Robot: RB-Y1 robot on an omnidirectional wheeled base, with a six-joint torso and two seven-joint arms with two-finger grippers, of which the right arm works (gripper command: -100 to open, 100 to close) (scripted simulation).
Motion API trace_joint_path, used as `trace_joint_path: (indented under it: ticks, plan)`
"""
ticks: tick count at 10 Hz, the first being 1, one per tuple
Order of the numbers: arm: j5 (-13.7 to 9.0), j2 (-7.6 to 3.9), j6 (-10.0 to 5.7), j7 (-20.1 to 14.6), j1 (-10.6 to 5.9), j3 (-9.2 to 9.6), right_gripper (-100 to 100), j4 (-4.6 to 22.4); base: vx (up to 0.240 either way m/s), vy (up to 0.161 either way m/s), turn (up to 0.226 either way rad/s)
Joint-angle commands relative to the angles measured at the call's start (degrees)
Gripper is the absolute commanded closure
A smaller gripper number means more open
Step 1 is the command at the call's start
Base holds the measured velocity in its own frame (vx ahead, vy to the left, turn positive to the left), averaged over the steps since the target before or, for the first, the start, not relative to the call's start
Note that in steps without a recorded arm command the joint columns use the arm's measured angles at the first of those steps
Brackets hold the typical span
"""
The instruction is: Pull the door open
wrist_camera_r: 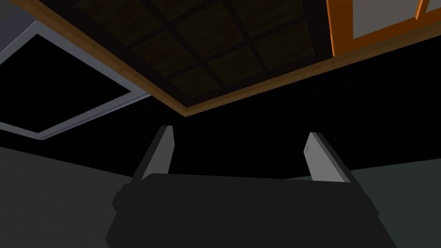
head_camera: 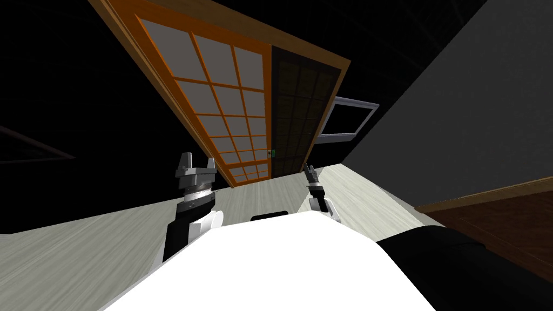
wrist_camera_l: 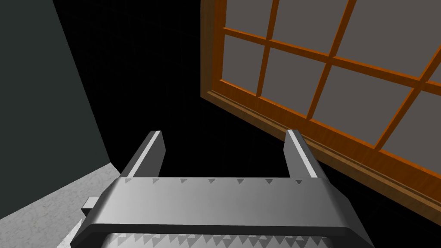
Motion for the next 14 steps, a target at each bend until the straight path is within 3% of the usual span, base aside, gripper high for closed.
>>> trace_joint_path:
  ticks: [1, 14]
  plan:
    - [1.0, -0.08, -0.66, 1.7, -0.34, -0.94, -100, 2.0, 0.096, 0.024, 0.075]
    - [8.6, 0.67, -7.88, 14.5, -4.21, -8.94, -100, 20.9, 0.111, 0.021, 0.088]
